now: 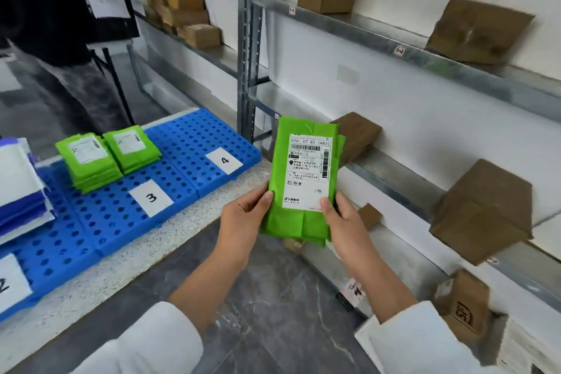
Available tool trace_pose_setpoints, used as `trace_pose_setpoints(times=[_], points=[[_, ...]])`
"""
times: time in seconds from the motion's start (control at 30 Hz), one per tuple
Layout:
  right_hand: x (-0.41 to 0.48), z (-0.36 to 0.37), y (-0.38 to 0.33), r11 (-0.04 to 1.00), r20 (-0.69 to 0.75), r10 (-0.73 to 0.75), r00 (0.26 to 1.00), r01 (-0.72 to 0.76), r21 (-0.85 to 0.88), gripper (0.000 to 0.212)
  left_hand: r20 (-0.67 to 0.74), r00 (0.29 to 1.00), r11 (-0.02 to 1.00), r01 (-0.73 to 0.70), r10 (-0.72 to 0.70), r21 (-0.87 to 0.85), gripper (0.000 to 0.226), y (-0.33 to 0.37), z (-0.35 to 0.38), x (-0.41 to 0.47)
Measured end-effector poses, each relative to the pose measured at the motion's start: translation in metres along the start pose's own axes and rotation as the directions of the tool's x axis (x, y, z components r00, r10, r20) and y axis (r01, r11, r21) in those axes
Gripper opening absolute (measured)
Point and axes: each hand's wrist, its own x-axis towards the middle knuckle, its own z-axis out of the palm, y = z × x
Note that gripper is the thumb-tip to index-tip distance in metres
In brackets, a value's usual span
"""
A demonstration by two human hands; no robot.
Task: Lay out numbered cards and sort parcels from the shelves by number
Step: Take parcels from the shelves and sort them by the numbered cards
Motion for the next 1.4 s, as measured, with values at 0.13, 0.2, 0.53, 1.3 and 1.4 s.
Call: trace_pose_setpoints(times=[0.13,0.2,0.53,1.3,1.4], points=[[0.022,0.044,-0.026,0.999,0.049,-0.024,0.998,0.026,-0.043,0.025,-0.066,0.998,0.999,-0.027,0.025,-0.042,0.032,0.01,-0.043,0.02],[0.035,0.073,-0.036,0.998,0.096,-0.038,0.995,0.043,-0.055,0.023,-0.12,0.992,0.997,-0.044,0.036,-0.063,0.029,0.016,-0.07,0.029],[0.082,0.233,-0.08,0.99,0.336,-0.083,0.938,0.117,-0.083,0.023,-0.403,0.915,0.987,-0.075,0.013,-0.139,0.029,0.04,-0.209,0.07],[0.26,0.418,-0.087,0.987,0.672,-0.015,0.74,0.119,-0.109,0.052,-0.718,0.694,0.996,0.083,-0.047,0.015,0.035,0.049,-0.315,0.24],[0.3,0.443,-0.082,0.974,0.68,-0.031,0.732,0.175,-0.145,0.05,-0.743,0.669,0.99,0.128,-0.039,0.063,0.028,0.054,-0.323,0.279]])
